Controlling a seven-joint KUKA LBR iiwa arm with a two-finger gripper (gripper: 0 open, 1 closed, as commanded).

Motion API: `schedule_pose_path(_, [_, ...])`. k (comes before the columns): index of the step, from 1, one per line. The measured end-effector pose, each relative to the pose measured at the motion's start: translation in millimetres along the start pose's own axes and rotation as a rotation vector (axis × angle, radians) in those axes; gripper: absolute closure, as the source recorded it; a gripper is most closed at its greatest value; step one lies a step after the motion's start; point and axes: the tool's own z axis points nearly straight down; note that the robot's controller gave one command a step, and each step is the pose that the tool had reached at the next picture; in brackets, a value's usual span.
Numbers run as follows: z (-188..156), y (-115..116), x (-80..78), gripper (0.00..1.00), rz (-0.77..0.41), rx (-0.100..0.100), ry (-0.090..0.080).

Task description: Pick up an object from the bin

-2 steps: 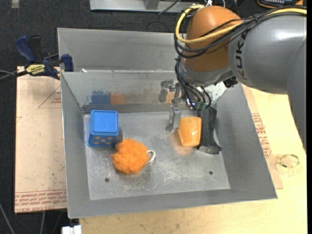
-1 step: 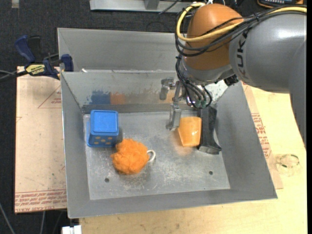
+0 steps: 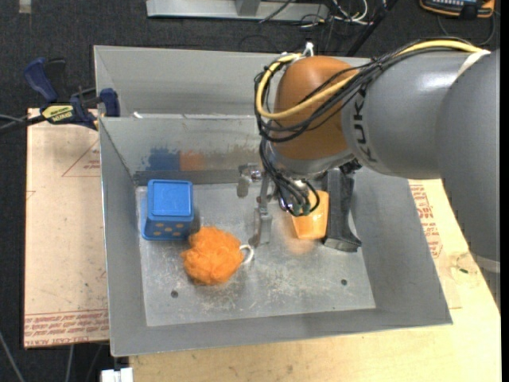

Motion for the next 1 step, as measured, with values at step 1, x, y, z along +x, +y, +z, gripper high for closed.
schedule_pose_path(1, [33.7, 21.9, 7.4, 0.00, 0.059, -0.002, 0.008])
